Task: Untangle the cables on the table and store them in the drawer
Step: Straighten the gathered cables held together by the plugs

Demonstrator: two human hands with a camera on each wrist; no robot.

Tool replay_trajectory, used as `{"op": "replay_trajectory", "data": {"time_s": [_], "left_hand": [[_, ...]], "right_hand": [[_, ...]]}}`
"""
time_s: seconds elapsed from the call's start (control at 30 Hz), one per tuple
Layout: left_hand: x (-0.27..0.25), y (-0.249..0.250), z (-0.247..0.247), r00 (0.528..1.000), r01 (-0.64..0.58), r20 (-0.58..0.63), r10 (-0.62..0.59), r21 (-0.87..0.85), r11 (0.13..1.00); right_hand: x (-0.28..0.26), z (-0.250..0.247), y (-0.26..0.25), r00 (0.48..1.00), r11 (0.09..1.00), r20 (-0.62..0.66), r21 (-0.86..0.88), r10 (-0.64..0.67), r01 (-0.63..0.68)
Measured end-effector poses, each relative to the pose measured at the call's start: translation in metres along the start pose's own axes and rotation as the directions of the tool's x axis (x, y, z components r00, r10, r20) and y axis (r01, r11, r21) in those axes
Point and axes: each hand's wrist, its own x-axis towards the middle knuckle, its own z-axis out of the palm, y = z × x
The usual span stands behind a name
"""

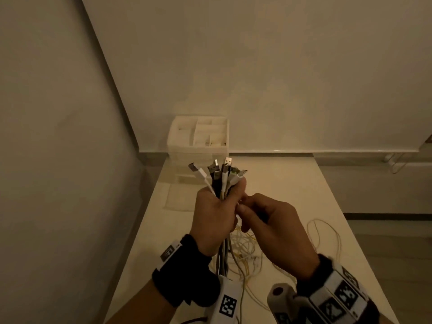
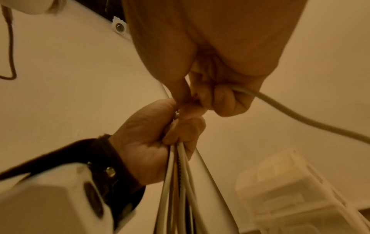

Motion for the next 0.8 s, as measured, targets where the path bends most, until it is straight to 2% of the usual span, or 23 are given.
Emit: {"op": "replay_trajectory", "data": {"time_s": [0.1, 0.17, 0.23, 0.3, 0.4, 0.53, 0.6, 0.67, 0.73, 0.8], "left_hand": [[0.004, 0.0, -0.004, 0.999, 0.036, -0.03, -0.039, -0.096, 0.995], [0.005, 0.002, -0.008, 1.0, 0.012, -0.024, -0.015, -0.11, 0.994], [0.008, 0.004, -0.014, 0.998, -0.051, -0.047, 0.046, -0.126, 0.991], [0.015, 0.007, -0.026, 0.984, -0.137, -0.133, 0.119, -0.134, 0.982], [0.023, 0.017, -0.044, 0.933, -0.286, -0.24, 0.27, -0.036, 0.957], [0.02, 0.05, -0.066, 0.923, -0.3, -0.324, 0.206, -0.275, 0.914], [0.02, 0.065, -0.084, 0.907, -0.315, -0.368, 0.206, -0.264, 0.912], [0.021, 0.071, -0.093, 0.912, -0.316, -0.343, 0.226, -0.234, 0.92], [0.018, 0.065, -0.089, 0.945, -0.246, -0.265, 0.192, -0.188, 0.951], [0.012, 0.051, -0.074, 0.976, -0.161, -0.158, 0.149, -0.068, 0.985]], "right_hand": [[-0.008, 0.004, 0.011, 1.0, 1.0, -0.003, -0.002, 0.03, -0.03], [-0.013, 0.005, 0.019, 1.0, 1.0, 0.011, -0.009, 0.016, -0.016], [-0.016, 0.007, 0.031, 0.999, 1.0, 0.039, -0.011, -0.013, 0.014], [-0.018, 0.008, 0.049, 0.996, 0.999, 0.079, -0.007, -0.034, 0.034], [-0.025, 0.01, 0.082, 0.993, 0.999, 0.122, -0.035, -0.005, 0.01], [-0.039, 0.012, 0.127, 0.987, 0.992, 0.109, -0.05, 0.117, -0.112], [-0.044, 0.011, 0.145, 0.977, 0.98, 0.088, -0.06, 0.193, -0.188], [-0.045, 0.012, 0.152, 0.969, 0.971, 0.08, -0.057, 0.234, -0.23], [-0.037, 0.014, 0.145, 0.967, 0.969, 0.059, -0.032, 0.248, -0.246], [-0.023, 0.012, 0.124, 0.968, 0.967, 0.038, 0.038, 0.249, -0.25]]}}
